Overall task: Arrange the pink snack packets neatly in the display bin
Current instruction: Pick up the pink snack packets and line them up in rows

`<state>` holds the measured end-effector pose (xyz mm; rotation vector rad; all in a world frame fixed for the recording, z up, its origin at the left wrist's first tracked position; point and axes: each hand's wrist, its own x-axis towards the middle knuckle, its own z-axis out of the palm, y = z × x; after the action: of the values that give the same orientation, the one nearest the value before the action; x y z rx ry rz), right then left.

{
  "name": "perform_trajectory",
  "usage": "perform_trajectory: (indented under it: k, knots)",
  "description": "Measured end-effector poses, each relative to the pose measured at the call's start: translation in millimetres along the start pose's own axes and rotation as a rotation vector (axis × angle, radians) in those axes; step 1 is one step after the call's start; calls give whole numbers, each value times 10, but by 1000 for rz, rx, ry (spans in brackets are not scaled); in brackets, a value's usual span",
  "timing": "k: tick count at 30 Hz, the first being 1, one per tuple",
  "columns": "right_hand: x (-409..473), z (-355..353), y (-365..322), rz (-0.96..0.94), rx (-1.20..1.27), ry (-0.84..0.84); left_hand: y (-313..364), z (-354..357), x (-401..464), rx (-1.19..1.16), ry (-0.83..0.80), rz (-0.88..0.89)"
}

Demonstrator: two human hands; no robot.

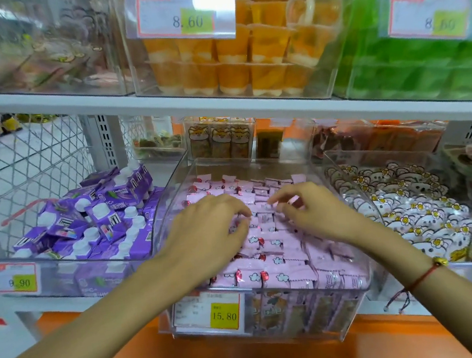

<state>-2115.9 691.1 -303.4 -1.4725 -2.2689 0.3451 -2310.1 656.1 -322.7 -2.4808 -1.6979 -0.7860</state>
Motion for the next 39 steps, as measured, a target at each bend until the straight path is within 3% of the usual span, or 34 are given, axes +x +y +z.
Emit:
perform_trajectory:
  k: [3, 7, 16, 26, 30, 34, 37, 39]
  knots:
    - [148, -108, 26, 24, -110, 85, 12, 78, 103, 61, -75, 119]
    - [268, 21, -21, 75, -229, -122, -66, 130, 124, 13, -216, 83]
    - [316, 149, -75, 44, -162, -1, -111, 28, 90, 11, -224, 42]
    - [206, 252, 23, -156, -239, 212, -151, 42, 2, -13, -200, 50]
    - [174, 150, -33, -160, -28, 341, -161, 60, 34, 30, -253, 61]
    - [99, -12, -156, -137, 352, 614, -178, 49, 42, 15, -281, 66]
    - [39, -85, -200, -24, 616, 720, -180, 47, 10, -60, -125, 30]
    - [25, -106, -204, 128, 824, 672, -149, 28, -8, -125, -13, 19]
